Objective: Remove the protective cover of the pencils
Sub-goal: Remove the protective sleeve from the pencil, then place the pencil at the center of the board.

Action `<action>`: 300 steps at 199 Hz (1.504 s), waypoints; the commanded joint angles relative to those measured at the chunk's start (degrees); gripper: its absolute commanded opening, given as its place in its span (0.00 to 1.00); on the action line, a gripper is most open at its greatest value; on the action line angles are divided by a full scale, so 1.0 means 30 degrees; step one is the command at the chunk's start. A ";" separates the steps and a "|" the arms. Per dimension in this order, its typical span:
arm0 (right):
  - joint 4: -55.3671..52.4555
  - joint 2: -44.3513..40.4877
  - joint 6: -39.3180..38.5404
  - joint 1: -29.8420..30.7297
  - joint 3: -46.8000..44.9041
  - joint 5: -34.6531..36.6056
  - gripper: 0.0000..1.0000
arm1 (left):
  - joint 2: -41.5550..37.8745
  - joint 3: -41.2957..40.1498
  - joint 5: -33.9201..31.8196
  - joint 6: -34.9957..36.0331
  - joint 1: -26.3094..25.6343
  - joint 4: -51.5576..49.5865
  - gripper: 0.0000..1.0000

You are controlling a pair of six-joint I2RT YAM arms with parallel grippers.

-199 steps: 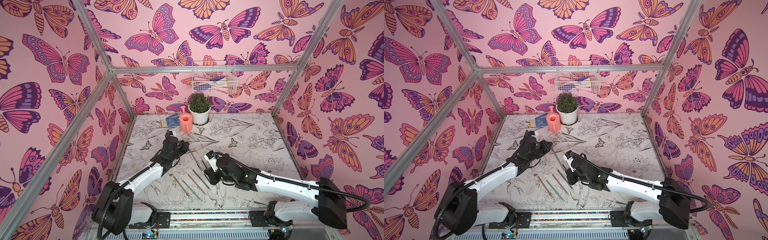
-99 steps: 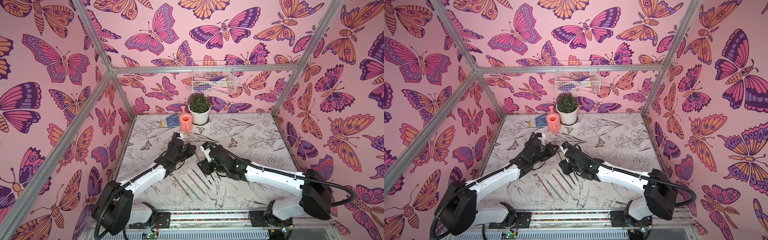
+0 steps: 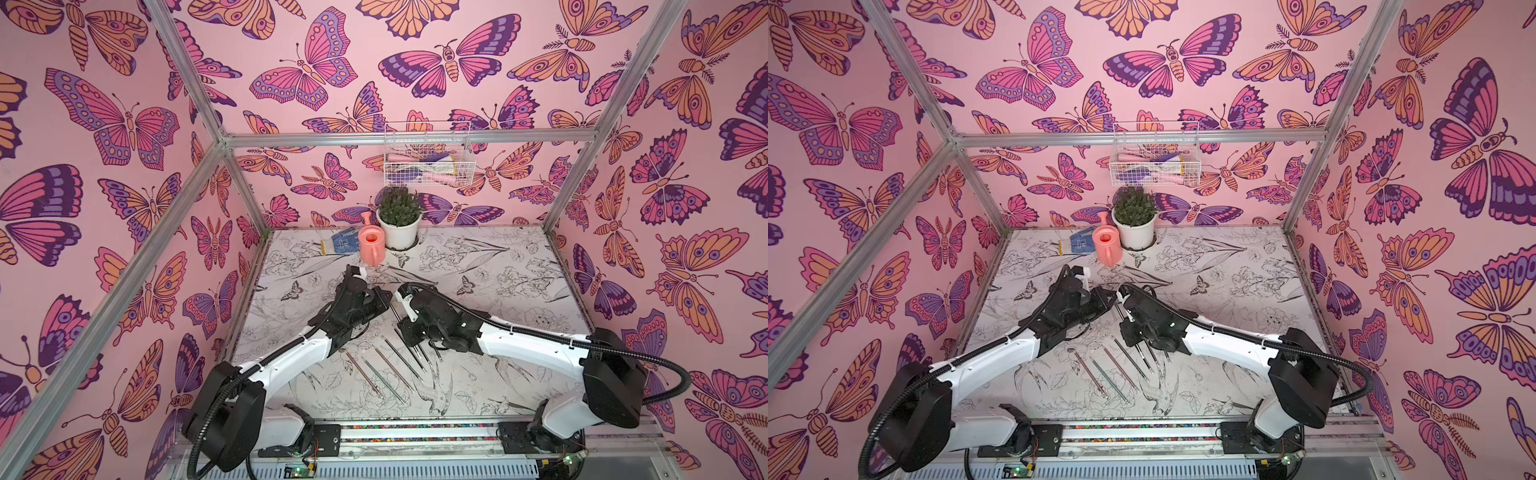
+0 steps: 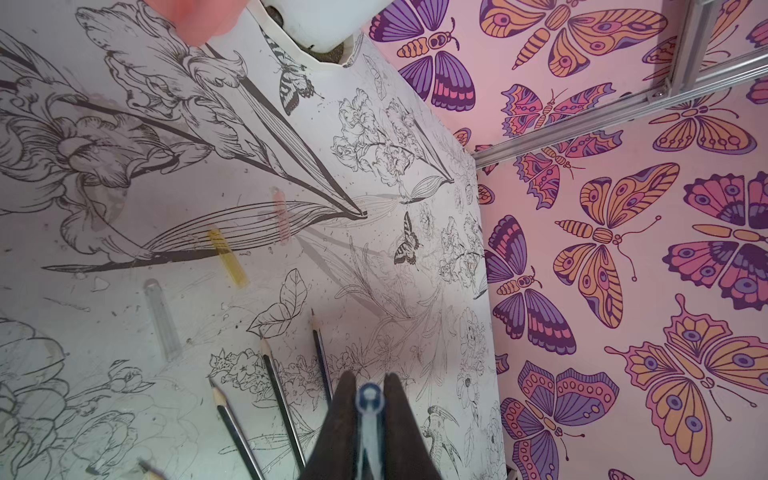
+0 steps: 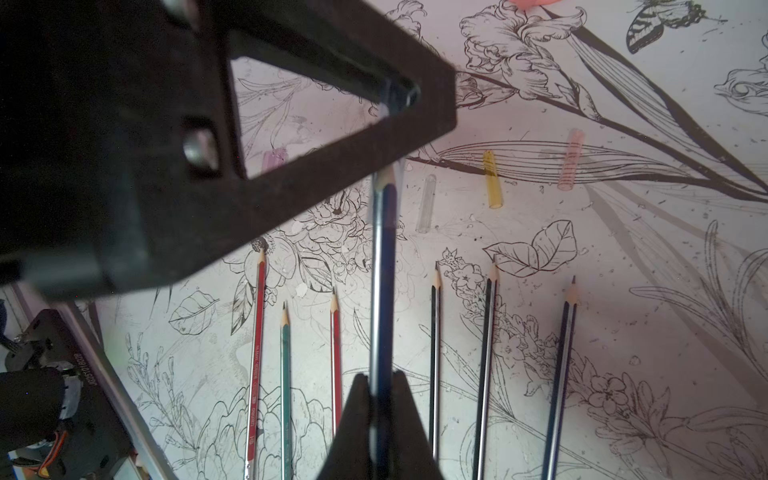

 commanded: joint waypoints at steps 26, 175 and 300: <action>0.0338 -0.1310 -0.0224 0.0248 -0.1004 -0.1566 0.00 | -0.0481 0.0282 -0.0356 -0.0646 0.0421 0.0070 0.11; 0.0066 -0.4867 0.1265 0.0780 -0.5001 0.0726 0.00 | 0.1318 0.0952 -0.2154 -0.2569 0.1664 0.1359 0.10; 0.1868 -0.3221 0.2369 -0.5848 -0.7827 -0.0709 0.00 | 1.1011 0.9389 0.0031 -0.2088 -0.0614 0.0039 0.09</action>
